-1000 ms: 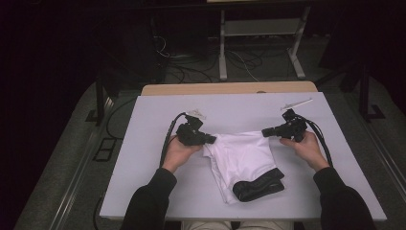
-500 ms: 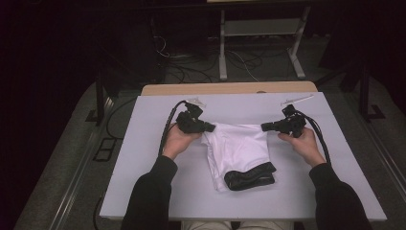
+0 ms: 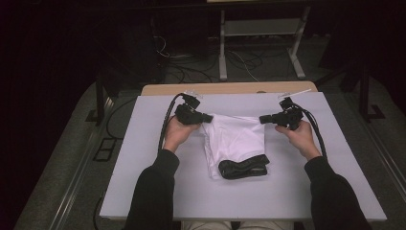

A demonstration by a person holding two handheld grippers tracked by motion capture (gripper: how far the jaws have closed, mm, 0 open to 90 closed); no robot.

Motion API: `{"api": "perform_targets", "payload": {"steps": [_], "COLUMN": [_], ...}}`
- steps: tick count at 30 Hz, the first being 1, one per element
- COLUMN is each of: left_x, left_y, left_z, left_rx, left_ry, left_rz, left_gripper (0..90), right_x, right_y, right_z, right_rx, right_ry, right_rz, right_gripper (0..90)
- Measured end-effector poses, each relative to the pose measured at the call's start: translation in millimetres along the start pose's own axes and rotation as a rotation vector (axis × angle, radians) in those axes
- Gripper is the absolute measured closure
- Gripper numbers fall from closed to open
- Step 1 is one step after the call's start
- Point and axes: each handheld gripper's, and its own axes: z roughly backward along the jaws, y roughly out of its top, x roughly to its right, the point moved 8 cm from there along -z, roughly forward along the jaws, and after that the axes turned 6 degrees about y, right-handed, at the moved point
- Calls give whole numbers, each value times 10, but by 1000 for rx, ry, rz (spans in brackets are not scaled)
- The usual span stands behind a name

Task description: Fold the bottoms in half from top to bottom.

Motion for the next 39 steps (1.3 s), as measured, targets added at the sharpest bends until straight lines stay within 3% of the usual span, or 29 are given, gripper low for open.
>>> {"api": "perform_targets", "payload": {"steps": [10, 15, 17, 21, 24, 28, 31, 35, 37, 39], "left_x": [-195, -217, -217, -220, -209, -195, -192, -151, -109, -83], "left_y": [72, 32, 11, -69, -142, -194, -217, -244, -282, -313], "left_z": [-153, -229, -246, -276, -288, -243, -194, -131, -100, -63], "left_rx": [13, 14, 27, 86, 91, 113, 124, 136, 125, 126], "left_ry": [41, 25, 16, 75, 75, 10, -20, -44, -62, -53], "left_rz": [19, 55, 74, 91, 112, 152, 184, 192, 181, 163], "left_gripper": [861, 858, 815, 506, 378, 272, 179, 29, 0, 0], "right_x": [95, 156, 175, 185, 168, 119, 80, 27, 1, -16], "right_y": [112, 101, 94, 76, 42, -8, -23, -37, -56, -88], "right_z": [-55, -101, -122, -117, -108, -101, -68, 22, 79, 129], "right_rx": [40, 35, 40, 70, 71, 38, 28, 48, 71, 85], "right_ry": [-21, -15, 4, 0, 3, 30, 14, -4, -9, -7], "right_rz": [-18, -34, -44, -39, -33, -31, -13, 5, 2, 2], "right_gripper": [868, 857, 834, 670, 526, 341, 184, 0, 0, 0]}}
